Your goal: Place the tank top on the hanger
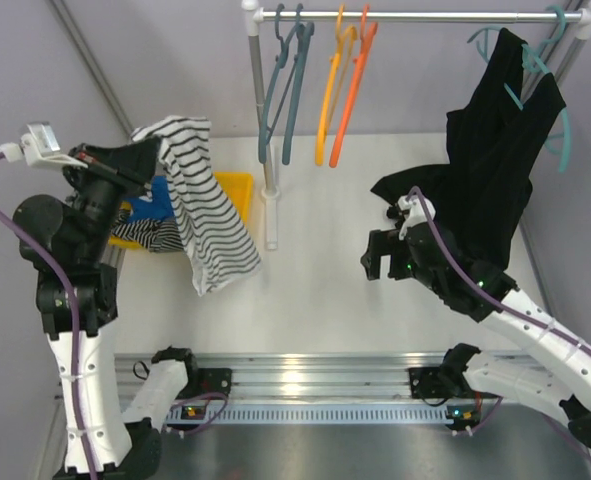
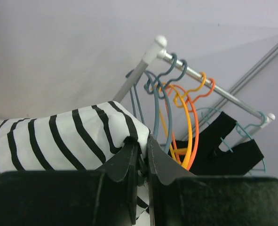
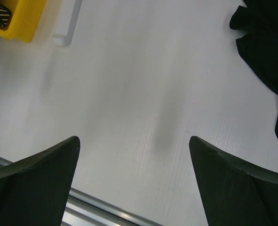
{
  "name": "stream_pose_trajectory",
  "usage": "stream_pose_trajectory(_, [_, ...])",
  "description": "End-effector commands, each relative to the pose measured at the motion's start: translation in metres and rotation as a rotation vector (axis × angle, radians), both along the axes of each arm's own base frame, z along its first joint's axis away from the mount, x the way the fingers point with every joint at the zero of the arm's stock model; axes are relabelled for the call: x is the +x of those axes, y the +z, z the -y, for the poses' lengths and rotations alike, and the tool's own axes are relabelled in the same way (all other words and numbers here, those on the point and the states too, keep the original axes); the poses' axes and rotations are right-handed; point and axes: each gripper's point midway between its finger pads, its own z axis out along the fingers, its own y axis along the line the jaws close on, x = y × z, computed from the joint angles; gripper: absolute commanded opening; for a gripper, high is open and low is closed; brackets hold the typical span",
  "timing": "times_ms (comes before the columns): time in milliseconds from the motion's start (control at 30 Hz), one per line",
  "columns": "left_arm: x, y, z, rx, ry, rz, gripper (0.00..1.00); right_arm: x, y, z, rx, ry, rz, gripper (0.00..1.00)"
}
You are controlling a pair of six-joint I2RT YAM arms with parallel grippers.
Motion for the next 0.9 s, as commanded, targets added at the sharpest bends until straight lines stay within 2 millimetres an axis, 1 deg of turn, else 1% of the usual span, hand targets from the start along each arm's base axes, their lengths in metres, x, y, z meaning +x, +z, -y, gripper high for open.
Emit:
stream_pose_trajectory(0, [0.009,-0.046,0.020,-0.054,-0.121,-0.094,0.00,-0.001,0.020,0.004,0.013,-0.002,0.052,1.00])
stream_pose_trajectory(33, [0.006,-0.053,0.025,-0.069,-0.145,-0.103,0.00,-0.002,0.019,0.005,0.012,-0.004,0.050,1.00])
stream_pose_trajectory(67, [0.014,-0.082,0.030,-0.080,-0.175,-0.169,0.00,-0.003,0.020,0.007,0.015,-0.006,0.053,1.00])
stream_pose_trajectory(100, [0.013,-0.095,0.039,-0.087,-0.208,-0.197,0.00,-0.005,0.019,0.008,0.014,-0.006,0.051,1.00])
stream_pose_trajectory(133, [0.017,-0.120,0.041,-0.097,-0.209,-0.245,0.00,-0.005,0.020,0.010,0.018,-0.011,0.056,1.00])
stream_pose_trajectory(167, [0.013,-0.132,0.057,-0.095,-0.247,-0.268,0.00,-0.006,0.020,0.010,0.021,-0.013,0.055,1.00])
stream_pose_trajectory(233, [0.014,-0.156,0.072,-0.092,-0.255,-0.310,0.00,-0.007,0.018,0.011,0.026,-0.019,0.051,1.00])
stream_pose_trajectory(267, [0.006,-0.176,0.100,-0.076,-0.334,-0.343,0.00,-0.008,0.017,0.012,0.031,-0.022,0.052,1.00])
stream_pose_trajectory(300, [0.015,-0.188,0.103,-0.077,-0.278,-0.363,0.00,-0.009,0.018,0.012,0.040,-0.025,0.051,1.00])
stream_pose_trajectory(333, [0.014,-0.199,0.115,-0.064,-0.290,-0.381,0.00,-0.010,0.018,0.013,0.041,-0.027,0.051,1.00])
stream_pose_trajectory(367, [0.008,-0.211,0.139,-0.049,-0.337,-0.389,0.00,-0.010,0.018,0.013,0.048,-0.030,0.049,1.00])
stream_pose_trajectory(400, [0.015,-0.223,0.144,-0.047,-0.301,-0.414,0.00,-0.011,0.019,0.014,0.051,-0.031,0.049,1.00])
stream_pose_trajectory(433, [0.016,-0.230,0.154,-0.046,-0.309,-0.419,0.00,-0.012,0.020,0.014,0.054,-0.033,0.048,1.00])
stream_pose_trajectory(467, [0.011,-0.243,0.169,-0.036,-0.345,-0.441,0.00,-0.013,0.020,0.016,0.052,-0.035,0.045,1.00])
stream_pose_trajectory(500, [0.017,-0.251,0.182,-0.038,-0.359,-0.447,0.00,-0.014,0.021,0.016,0.057,-0.035,0.045,1.00])
stream_pose_trajectory(533, [0.019,-0.254,0.191,-0.055,-0.370,-0.448,0.00,-0.015,0.021,0.018,0.057,-0.037,0.047,1.00])
stream_pose_trajectory(567, [0.013,-0.265,0.206,-0.046,-0.407,-0.464,0.00,-0.016,0.021,0.020,0.054,-0.040,0.044,1.00])
stream_pose_trajectory(600, [0.018,-0.274,0.222,-0.044,-0.424,-0.471,0.00,-0.017,0.020,0.021,0.054,-0.044,0.043,1.00])
stream_pose_trajectory(633, [0.018,-0.280,0.232,-0.041,-0.431,-0.482,0.00,-0.017,0.019,0.023,0.047,-0.049,0.043,1.00])
stream_pose_trajectory(667, [0.012,-0.283,0.249,-0.035,-0.469,-0.486,0.00,-0.017,0.019,0.024,0.049,-0.053,0.043,1.00])
stream_pose_trajectory(700, [0.014,-0.301,0.264,-0.007,-0.481,-0.521,0.00,-0.018,0.018,0.025,0.042,-0.055,0.039,1.00])
stream_pose_trajectory(733, [0.014,-0.302,0.275,-0.009,-0.500,-0.515,0.00,-0.018,0.018,0.026,0.043,-0.059,0.039,1.00])
stream_pose_trajectory(767, [0.010,-0.300,0.289,-0.002,-0.535,-0.516,0.03,-0.018,0.019,0.026,0.047,-0.063,0.039,1.00])
stream_pose_trajectory(800, [0.013,-0.318,0.299,0.027,-0.541,-0.552,0.17,-0.019,0.018,0.026,0.049,-0.063,0.037,1.00])
stream_pose_trajectory(833, [0.013,-0.323,0.305,0.041,-0.551,-0.565,0.26,-0.019,0.019,0.025,0.054,-0.058,0.036,1.00])
stream_pose_trajectory(867, [0.014,-0.324,0.308,0.047,-0.557,-0.572,0.36,-0.020,0.019,0.024,0.059,-0.056,0.032,1.00])
